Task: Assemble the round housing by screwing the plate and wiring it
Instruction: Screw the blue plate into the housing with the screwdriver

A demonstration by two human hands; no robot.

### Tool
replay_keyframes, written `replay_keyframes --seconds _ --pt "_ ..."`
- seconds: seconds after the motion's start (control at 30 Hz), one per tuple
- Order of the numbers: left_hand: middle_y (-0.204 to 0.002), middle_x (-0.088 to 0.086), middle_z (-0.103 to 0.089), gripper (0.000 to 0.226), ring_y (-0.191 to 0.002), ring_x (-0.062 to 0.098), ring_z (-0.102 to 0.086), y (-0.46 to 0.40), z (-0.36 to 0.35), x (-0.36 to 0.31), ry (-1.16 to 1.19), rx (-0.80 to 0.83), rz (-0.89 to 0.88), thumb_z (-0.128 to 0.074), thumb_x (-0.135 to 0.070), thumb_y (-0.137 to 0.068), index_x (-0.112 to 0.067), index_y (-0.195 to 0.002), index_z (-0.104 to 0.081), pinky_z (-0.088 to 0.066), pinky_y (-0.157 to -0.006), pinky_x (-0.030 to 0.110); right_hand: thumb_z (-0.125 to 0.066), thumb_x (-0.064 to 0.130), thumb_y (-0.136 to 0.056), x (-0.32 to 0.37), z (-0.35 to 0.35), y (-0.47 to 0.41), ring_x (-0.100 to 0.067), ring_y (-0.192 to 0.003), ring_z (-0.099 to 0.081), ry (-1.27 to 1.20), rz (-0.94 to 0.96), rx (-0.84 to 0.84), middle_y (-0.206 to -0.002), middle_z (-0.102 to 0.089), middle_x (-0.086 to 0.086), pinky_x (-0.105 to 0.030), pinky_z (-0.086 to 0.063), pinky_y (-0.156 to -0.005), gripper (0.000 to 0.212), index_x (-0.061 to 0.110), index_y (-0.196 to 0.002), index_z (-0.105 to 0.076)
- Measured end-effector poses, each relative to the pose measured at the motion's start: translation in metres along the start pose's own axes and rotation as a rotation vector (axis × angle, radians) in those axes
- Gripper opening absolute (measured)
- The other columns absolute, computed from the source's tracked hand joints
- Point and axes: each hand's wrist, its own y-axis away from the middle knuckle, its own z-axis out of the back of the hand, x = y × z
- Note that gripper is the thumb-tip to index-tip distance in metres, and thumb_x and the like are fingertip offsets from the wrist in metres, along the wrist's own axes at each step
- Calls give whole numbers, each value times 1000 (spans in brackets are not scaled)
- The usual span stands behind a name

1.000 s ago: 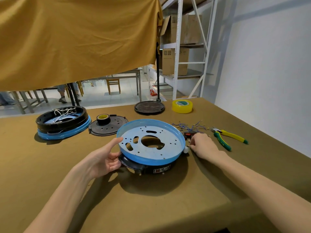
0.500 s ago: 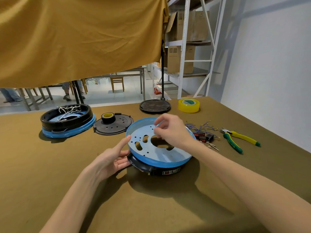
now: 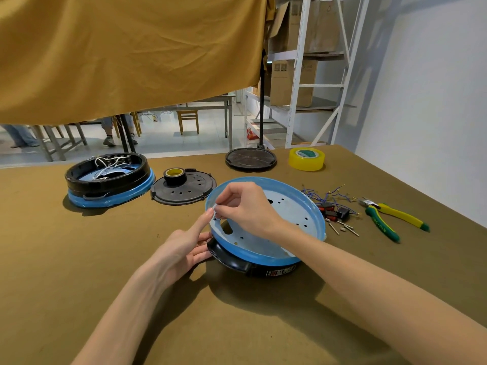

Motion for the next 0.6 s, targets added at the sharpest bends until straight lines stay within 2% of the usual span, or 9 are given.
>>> replay_keyframes --seconds 0.17,0.4,0.5,0.6 --pt "-98 5 -68 63 -92 19 -72 -1 0 1 5 -5 -13 -80 -61 -70 -12 -103 -57 -61 -65 31 -75 6 -91 3 -1 -2 -8 -74 -75 129 116 13 -83 -76 -4 -30 -63 -76 6 11 -92 -71" --pt "-91 2 -69 56 -87 17 -71 1 -1 1 -6 -3 -21 -77 -61 -71 -14 -96 -58 -60 -60 29 -73 6 -92 5 0 0 -11 -77 -70 286 240 49 -86 -75 -4 -30 -60 -74 3 6 -95 -75" --pt "-99 5 -68 67 -96 20 -70 1 0 1 -10 8 -16 -78 -63 -65 -12 -103 -57 -61 -69 32 -72 7 -93 8 -1 -1 -14 -76 -68 376 296 44 -85 -74 -5 -33 -59 -74 4 4 -94 -75" --pt "-99 4 -67 75 -97 19 -69 0 2 3 0 11 -23 -80 -65 -61 -12 -107 -56 -60 -73 33 -73 7 -92 8 0 0 -13 -76 -69 334 245 31 -85 -74 -5 -33 -60 -75 3 5 -94 -75"
